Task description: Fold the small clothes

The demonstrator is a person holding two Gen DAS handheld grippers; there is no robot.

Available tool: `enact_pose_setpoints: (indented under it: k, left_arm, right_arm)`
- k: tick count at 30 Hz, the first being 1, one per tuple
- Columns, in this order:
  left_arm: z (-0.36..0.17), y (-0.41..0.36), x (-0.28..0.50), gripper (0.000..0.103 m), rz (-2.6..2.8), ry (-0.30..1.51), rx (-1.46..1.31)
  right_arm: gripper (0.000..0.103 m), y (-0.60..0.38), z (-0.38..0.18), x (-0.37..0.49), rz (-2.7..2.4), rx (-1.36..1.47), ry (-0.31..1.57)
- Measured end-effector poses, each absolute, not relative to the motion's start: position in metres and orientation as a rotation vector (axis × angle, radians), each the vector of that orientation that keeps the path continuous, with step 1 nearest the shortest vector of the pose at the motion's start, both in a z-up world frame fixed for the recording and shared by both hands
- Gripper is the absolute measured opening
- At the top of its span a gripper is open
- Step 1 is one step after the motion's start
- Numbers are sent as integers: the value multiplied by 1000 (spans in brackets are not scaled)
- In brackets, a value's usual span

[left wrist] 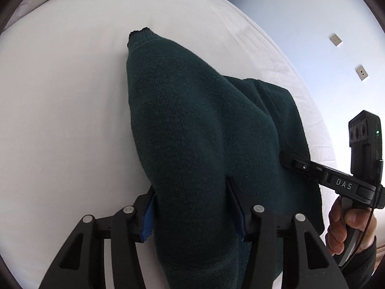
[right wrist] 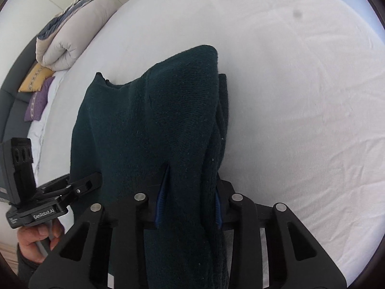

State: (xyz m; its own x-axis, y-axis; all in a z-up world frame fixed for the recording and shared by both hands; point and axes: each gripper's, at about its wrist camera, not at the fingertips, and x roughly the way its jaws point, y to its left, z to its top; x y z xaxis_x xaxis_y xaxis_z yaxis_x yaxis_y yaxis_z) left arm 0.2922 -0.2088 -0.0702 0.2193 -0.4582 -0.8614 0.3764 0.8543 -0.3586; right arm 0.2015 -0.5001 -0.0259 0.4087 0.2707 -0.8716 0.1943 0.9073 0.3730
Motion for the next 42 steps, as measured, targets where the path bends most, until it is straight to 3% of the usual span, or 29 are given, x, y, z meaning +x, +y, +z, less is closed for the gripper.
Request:
enact_pose_setpoints:
  k: [7, 25, 35, 42]
  left_arm:
    - [-55, -212, 279, 44, -549, 1199, -21]
    - [68, -74, 146, 41, -614, 1018, -23]
    - [27, -1, 91, 41, -543, 1085, -34]
    - [-49, -1, 101, 45, -504, 1193, -38]
  right_arm:
    - [20, -454, -5, 200, -72, 175, 1126]
    - [19, -336, 118, 99, 133, 170, 965]
    - [19, -251, 88, 40, 246, 239, 1003]
    - [19, -255, -2, 44, 189, 338, 1108]
